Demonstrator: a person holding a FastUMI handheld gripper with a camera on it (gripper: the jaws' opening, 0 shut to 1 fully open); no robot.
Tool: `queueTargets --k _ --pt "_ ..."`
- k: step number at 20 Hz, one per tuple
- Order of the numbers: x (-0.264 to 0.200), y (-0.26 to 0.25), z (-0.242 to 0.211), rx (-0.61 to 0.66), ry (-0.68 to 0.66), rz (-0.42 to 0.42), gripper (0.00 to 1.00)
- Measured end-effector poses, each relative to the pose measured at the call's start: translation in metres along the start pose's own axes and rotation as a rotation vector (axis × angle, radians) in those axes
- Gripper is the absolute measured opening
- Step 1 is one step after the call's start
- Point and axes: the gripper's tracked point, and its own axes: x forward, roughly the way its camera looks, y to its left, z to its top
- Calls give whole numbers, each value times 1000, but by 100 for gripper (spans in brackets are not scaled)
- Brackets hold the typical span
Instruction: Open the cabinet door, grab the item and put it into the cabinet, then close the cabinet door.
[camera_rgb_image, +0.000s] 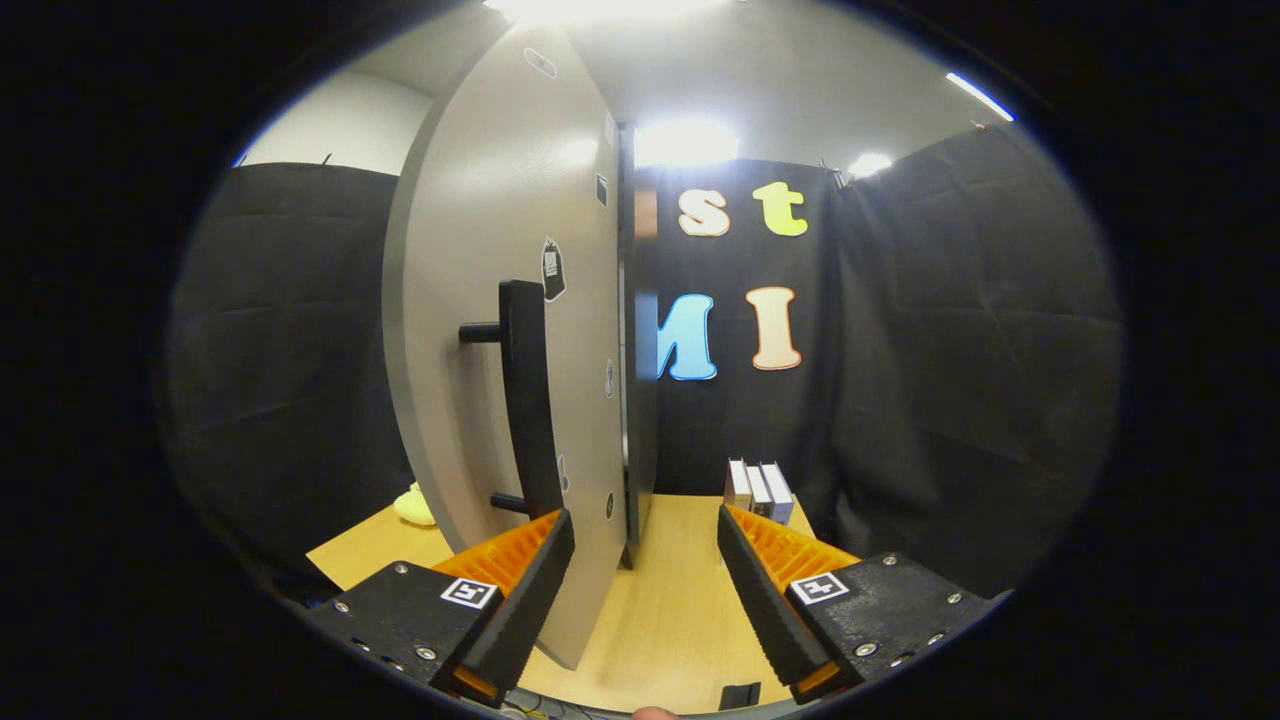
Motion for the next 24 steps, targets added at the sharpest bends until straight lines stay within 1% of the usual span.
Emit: queueTargets --k 2,5,8,12,14,16,18,21,24 --pt "1 19 -2 35 10 10 91" --pt "4 48 0 38 3 12 91" --pt "13 74 7 45 -11 -2 91" --pt "32 118 10 84 -16 13 91" --pt "39 136 15 91 -37 -9 91" --pt "45 150 19 113 -67 -41 91" --pt "48 163 19 143 -85 -55 91" --pt "47 180 19 176 -86 -58 93" --pt "51 184 4 152 -75 -52 94"
